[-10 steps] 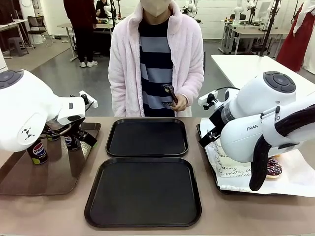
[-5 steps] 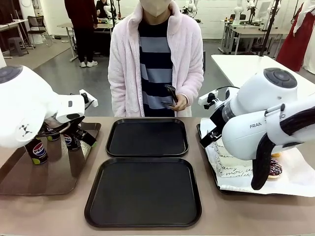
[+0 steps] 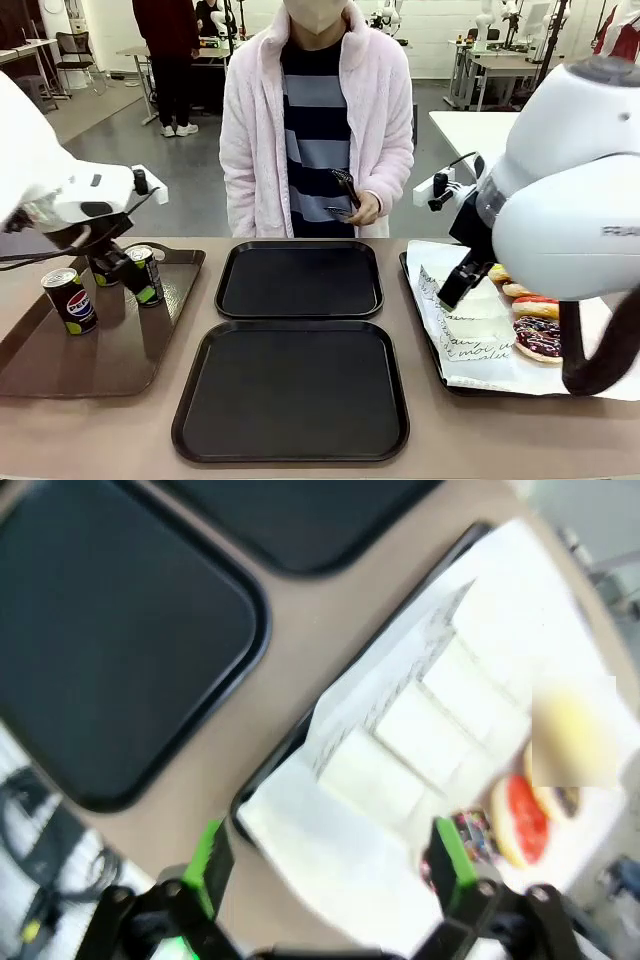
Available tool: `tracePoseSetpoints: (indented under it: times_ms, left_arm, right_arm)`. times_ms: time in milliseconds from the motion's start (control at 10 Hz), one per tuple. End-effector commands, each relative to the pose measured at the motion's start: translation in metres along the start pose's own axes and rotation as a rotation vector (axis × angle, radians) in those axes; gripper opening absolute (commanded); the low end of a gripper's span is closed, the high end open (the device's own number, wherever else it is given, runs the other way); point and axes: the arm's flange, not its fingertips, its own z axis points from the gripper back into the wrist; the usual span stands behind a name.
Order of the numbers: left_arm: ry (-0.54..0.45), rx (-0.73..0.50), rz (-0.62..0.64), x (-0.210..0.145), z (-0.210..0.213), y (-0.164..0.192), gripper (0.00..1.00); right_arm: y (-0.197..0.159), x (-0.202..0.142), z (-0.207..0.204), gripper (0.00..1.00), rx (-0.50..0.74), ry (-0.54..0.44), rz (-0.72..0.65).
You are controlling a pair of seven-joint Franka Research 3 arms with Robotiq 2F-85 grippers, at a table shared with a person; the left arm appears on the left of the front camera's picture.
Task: Set up donuts and drinks on trays.
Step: Pick up one Pepsi coke and place it on the Flat Tray.
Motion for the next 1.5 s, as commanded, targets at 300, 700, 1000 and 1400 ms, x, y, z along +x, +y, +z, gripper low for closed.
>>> tracePoseSetpoints:
  times_ms: [300, 700, 1000, 1400]
  left_arm:
    - [0.023, -0.021, -0.009, -0.009, 0.009, 0.003, 1.00]
    - [-0.190, -0.527, 0.281, -0.018, 0.029, 0.045, 1.00]
    - [-0.385, -0.898, 0.480, -0.058, 0.041, 0.090, 1.00]
    - [-0.400, -1.057, 0.653, -0.120, 0.056, 0.149, 1.00]
  right_arm:
    - [0.007, -0.009, 0.016, 1.00, 0.013, 0.022, 0.016]
    - [-0.040, -0.040, 0.015, 1.00, 0.492, -0.175, -0.254]
    - [-0.113, -0.103, 0.011, 1.00, 0.709, -0.555, -0.812]
    - [-0.181, -0.198, 0.009, 1.00, 0.931, -0.576, -1.067]
